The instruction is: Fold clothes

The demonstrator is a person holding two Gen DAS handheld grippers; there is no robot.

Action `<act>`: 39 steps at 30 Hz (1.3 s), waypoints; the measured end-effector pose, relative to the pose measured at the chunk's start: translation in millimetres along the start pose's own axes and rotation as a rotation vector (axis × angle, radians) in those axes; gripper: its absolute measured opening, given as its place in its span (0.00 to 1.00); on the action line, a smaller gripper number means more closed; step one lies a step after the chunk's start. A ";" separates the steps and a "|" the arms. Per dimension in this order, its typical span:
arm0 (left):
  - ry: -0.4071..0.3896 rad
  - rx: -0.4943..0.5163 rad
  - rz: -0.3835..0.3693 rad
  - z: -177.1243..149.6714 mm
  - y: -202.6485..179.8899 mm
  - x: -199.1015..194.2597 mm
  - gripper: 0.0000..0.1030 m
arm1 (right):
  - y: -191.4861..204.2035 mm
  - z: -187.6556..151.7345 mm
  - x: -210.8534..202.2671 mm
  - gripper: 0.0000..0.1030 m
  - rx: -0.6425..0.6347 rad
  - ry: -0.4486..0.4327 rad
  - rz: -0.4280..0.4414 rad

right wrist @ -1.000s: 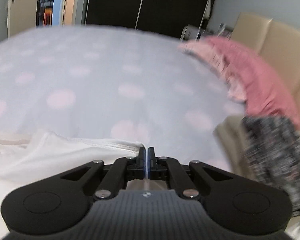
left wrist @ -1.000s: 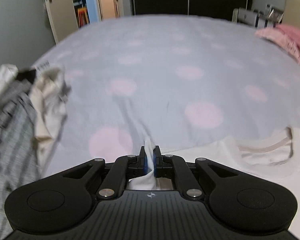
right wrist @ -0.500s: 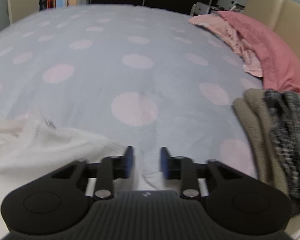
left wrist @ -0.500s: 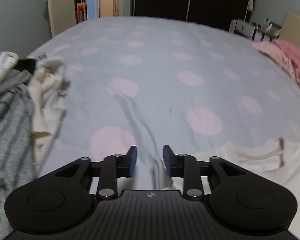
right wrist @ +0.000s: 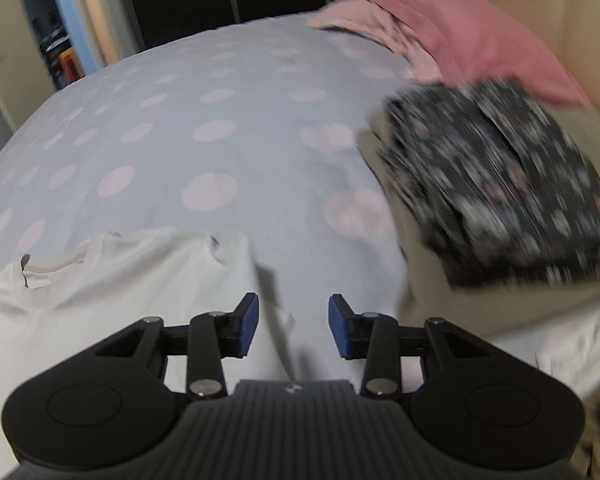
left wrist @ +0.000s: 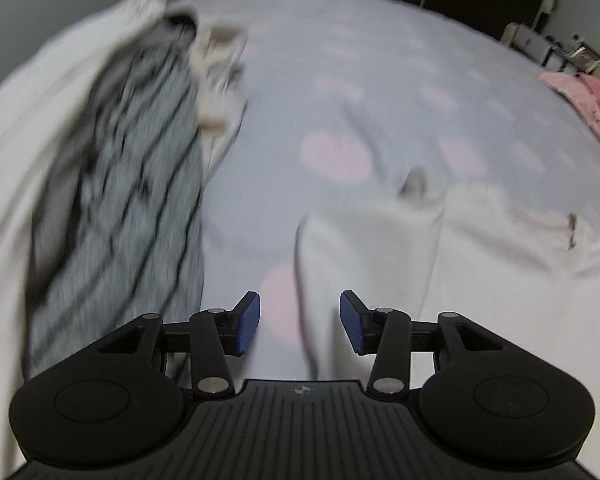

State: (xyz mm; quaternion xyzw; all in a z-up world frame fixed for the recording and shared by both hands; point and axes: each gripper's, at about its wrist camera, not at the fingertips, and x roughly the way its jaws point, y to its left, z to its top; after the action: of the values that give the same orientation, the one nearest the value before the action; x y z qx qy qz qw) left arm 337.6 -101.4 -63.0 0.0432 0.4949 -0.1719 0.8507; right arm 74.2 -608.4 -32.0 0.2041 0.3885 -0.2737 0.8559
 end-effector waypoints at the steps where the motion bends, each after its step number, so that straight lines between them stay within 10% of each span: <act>1: 0.009 -0.025 0.007 -4.3 1.5 3.0 0.41 | -7.4 -5.5 -0.6 0.41 0.028 0.010 0.004; 12: 0.004 -0.135 -0.075 -15.3 -15.4 15.6 0.30 | -20.7 -49.3 43.2 0.41 0.277 0.160 0.128; 15: -0.019 -0.090 -0.034 -16.1 -30.2 14.6 0.03 | -8.4 -47.8 44.0 0.04 0.283 0.150 0.164; 17: -0.053 -0.084 -0.015 -12.2 -32.1 8.4 0.02 | 1.4 -42.7 31.4 0.02 0.221 0.086 0.091; 25: -0.046 -0.061 0.055 -7.0 -28.5 1.5 0.07 | -8.0 -28.7 3.5 0.07 0.107 -0.045 -0.133; 28: -0.060 -0.069 0.054 -4.0 -26.7 -11.7 0.26 | -9.0 -28.6 -1.4 0.28 0.102 -0.030 -0.093; 39: -0.017 0.077 -0.020 -54.1 -29.2 -88.4 0.37 | 25.6 -98.5 -64.3 0.34 -0.145 0.182 0.177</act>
State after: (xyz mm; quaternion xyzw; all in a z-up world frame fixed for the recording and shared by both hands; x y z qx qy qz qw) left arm 243.2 -93.5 -11.8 0.0696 0.4811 -0.1997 0.8508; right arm 0.5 -513.5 -39.1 0.1991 0.4639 -0.1487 0.8503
